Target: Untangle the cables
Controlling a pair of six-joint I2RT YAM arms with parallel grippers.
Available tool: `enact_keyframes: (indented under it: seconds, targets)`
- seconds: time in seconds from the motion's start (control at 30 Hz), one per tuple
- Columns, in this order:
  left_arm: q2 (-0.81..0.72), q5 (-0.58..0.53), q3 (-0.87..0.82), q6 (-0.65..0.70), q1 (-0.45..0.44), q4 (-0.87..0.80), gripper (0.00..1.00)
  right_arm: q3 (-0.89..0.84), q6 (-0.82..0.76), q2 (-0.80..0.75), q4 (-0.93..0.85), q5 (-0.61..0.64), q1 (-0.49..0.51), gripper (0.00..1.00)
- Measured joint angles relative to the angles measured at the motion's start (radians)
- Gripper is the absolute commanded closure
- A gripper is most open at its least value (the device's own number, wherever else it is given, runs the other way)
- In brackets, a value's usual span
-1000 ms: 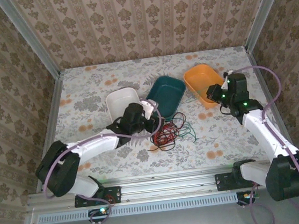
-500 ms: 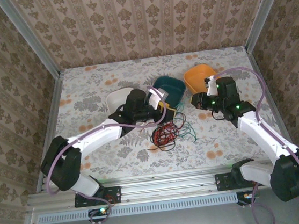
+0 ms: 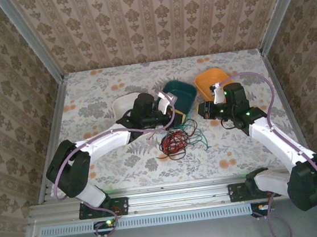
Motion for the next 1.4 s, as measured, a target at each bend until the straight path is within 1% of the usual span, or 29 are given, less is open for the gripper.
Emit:
enact_keyframes:
  seconds: [0.07, 0.17, 0.23, 0.3, 0.33, 0.57, 0.63, 0.7, 0.77, 0.93, 1.03, 1.17, 1.4]
  targets:
    - [0.000, 0.005, 0.000, -0.010, 0.006, 0.006, 0.82, 0.000, 0.000, 0.000, 0.000, 0.000, 0.003, 1.00]
    - [0.000, 0.014, 0.000, -0.016, 0.006, 0.008, 0.83, 0.001, -0.003, 0.000, -0.001, 0.000, 0.006, 1.00]
    - [0.000, 0.023, 0.000, -0.016, 0.006, 0.009, 0.80, 0.002, -0.003, 0.000, -0.001, 0.000, 0.006, 1.00]
    - [0.000, 0.031, 0.000, -0.016, 0.006, 0.009, 0.73, 0.004, -0.003, 0.000, -0.001, 0.000, 0.007, 1.00]
    - [0.000, 0.036, 0.000, -0.018, 0.006, 0.009, 0.72, 0.005, -0.003, 0.000, -0.002, 0.000, 0.008, 1.00]
    - [0.000, 0.069, 0.000, -0.023, 0.009, 0.008, 0.72, 0.014, -0.004, 0.000, -0.002, 0.001, 0.011, 1.00]
    - [0.000, 0.072, 0.000, -0.024, 0.012, 0.006, 0.75, 0.014, -0.004, 0.000, -0.002, 0.000, 0.011, 1.00]
    - [0.000, 0.072, 0.000, -0.029, 0.013, 0.005, 0.84, 0.014, -0.005, 0.000, -0.003, 0.001, 0.011, 1.00]
    - [0.000, 0.071, 0.000, -0.032, 0.014, 0.004, 0.89, 0.015, -0.007, 0.000, -0.007, 0.000, 0.011, 1.00]
    - [0.000, 0.068, 0.000, -0.031, 0.021, 0.003, 0.92, 0.022, -0.016, 0.000, -0.013, 0.000, 0.012, 1.00]
    - [0.000, 0.068, 0.000, -0.031, 0.021, 0.002, 0.99, 0.027, -0.019, 0.000, -0.016, 0.001, 0.013, 1.00]
    - [0.000, 0.060, 0.000, -0.031, 0.021, 0.000, 1.00, 0.030, -0.021, 0.000, -0.017, 0.001, 0.013, 1.00]
    - [0.004, -0.026, -0.001, -0.026, 0.019, -0.016, 1.00, 0.034, -0.011, -0.018, -0.015, 0.003, 0.014, 1.00]
